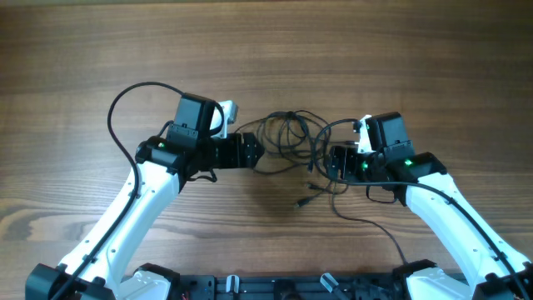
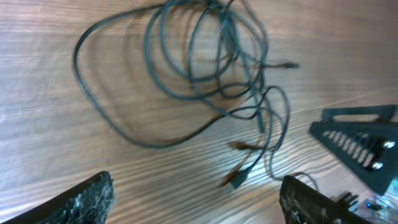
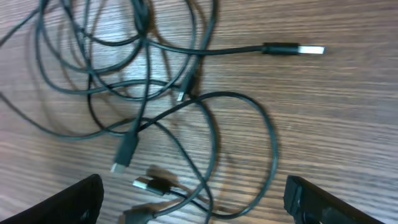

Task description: Untangle cables

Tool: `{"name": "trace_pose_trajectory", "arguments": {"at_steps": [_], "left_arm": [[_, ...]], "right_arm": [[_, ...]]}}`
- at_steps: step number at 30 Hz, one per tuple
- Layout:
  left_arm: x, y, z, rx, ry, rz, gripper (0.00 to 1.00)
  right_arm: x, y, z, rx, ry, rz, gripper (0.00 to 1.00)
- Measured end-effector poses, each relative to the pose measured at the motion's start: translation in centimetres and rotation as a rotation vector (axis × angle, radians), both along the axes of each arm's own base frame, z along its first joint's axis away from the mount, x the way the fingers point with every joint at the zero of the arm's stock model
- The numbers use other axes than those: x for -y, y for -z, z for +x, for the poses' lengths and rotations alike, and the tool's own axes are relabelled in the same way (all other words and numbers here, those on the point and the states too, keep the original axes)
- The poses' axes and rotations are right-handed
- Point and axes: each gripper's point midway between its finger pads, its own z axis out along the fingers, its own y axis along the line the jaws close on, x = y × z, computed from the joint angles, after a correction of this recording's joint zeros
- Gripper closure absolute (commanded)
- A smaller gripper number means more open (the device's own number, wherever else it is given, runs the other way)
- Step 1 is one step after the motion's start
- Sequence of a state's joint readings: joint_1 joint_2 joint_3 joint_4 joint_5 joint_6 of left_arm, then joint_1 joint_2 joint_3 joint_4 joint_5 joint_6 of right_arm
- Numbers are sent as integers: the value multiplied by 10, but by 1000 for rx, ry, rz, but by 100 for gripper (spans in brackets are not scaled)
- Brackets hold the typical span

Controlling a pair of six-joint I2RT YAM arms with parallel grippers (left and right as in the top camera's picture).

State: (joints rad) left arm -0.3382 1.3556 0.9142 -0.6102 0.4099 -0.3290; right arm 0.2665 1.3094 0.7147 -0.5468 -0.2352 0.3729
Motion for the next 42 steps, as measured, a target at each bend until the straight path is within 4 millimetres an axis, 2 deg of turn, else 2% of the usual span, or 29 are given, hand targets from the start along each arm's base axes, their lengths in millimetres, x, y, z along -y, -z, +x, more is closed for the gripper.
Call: {"name": "trace_pose_trajectory", "arguments": {"at_steps": [3, 5, 7, 9, 10, 11, 13, 16, 19, 20, 24, 28, 32, 33, 35, 36, 39, 42], "left_arm": [[11, -11, 12, 70, 18, -45, 17], [28, -16, 23, 131, 52, -78, 18], [46, -10, 36, 173, 80, -101, 11], [54, 2, 57, 198, 48, -117, 9], [55, 8, 61, 194, 37, -115, 11], [60, 14, 75, 222, 17, -133, 15], [64, 16, 86, 244, -4, -158, 27], [69, 35, 95, 207, -50, -174, 31], [78, 60, 96, 160, -68, -178, 38], [85, 65, 93, 152, -56, -180, 43], [99, 76, 84, 137, -38, -163, 46], [98, 89, 82, 121, -46, -135, 46], [98, 98, 83, 114, -49, -128, 53], [99, 95, 87, 132, -49, -137, 58], [101, 91, 91, 152, -56, -151, 74], [101, 90, 91, 149, -65, -154, 77], [96, 97, 88, 89, -123, -150, 77], [96, 97, 88, 76, -142, -159, 71]], "right_arm": [[-7, -3, 0, 5, -26, 36, 5], [-9, -3, -1, 3, -33, 46, 5], [-9, -3, -1, 2, -34, 49, 0], [-10, -4, -1, -5, -17, 56, 0], [-10, -4, -1, -9, -7, 60, 0], [-10, -4, 0, -9, 0, 63, 0], [-10, -4, 0, -12, 6, 65, 0], [-10, -4, 0, -10, 6, 66, 0], [-10, -4, 0, -8, 6, 67, 0], [-10, -4, 1, -7, 6, 67, 0], [-11, -5, 2, -1, 11, 71, 0], [-11, -5, 3, 0, 12, 72, 0], [-11, -5, 3, 0, 12, 72, 0], [-11, -5, 3, 0, 12, 72, 0], [-11, -5, 3, 1, 12, 72, 0], [-11, -5, 3, 1, 12, 72, 0], [-11, -6, 4, 5, 12, 73, 0], [-11, -6, 4, 5, 12, 73, 0]]}}
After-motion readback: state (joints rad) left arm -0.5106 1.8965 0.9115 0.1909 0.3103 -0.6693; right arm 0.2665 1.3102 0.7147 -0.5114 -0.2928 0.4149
